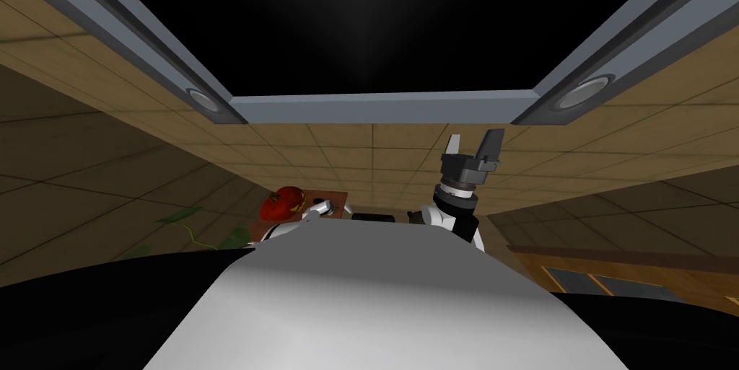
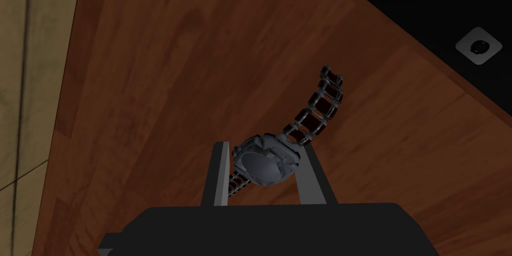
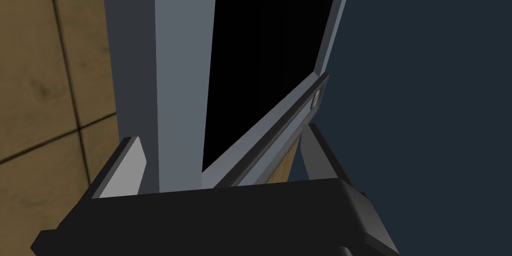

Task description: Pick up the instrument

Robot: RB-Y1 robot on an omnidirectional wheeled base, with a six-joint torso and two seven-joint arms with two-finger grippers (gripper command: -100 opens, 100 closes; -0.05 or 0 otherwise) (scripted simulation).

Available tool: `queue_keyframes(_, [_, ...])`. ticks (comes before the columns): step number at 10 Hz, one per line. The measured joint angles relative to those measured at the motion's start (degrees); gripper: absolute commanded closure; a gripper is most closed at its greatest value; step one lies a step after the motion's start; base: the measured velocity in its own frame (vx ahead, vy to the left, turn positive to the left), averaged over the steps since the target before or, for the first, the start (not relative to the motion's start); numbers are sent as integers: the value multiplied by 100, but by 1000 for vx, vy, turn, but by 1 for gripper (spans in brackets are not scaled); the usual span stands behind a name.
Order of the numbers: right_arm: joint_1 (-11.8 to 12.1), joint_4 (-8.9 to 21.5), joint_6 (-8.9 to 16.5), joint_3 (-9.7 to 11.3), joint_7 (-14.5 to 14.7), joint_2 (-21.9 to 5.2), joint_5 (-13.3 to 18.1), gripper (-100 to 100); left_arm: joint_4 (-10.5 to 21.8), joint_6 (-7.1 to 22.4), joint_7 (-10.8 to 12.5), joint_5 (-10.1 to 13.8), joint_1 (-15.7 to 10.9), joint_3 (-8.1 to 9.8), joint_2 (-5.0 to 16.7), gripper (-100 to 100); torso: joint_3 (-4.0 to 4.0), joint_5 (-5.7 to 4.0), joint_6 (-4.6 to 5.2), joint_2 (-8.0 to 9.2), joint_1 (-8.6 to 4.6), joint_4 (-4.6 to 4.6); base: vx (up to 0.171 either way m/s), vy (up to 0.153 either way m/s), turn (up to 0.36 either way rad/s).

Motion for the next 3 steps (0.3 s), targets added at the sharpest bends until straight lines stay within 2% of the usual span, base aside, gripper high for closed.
queue_keyframes(2, [0,0,0,0,0,0,0,0,-261,195,61,-45,75,9,35,100,-2,0,0,-3,5,0,-22,-14,-8])
queue_keyframes(3, [0,0,0,0,0,0,0,0,-279,222,68,-46,77,11,40,0,-4,2,-1,-7,8,-2,0,0,0])
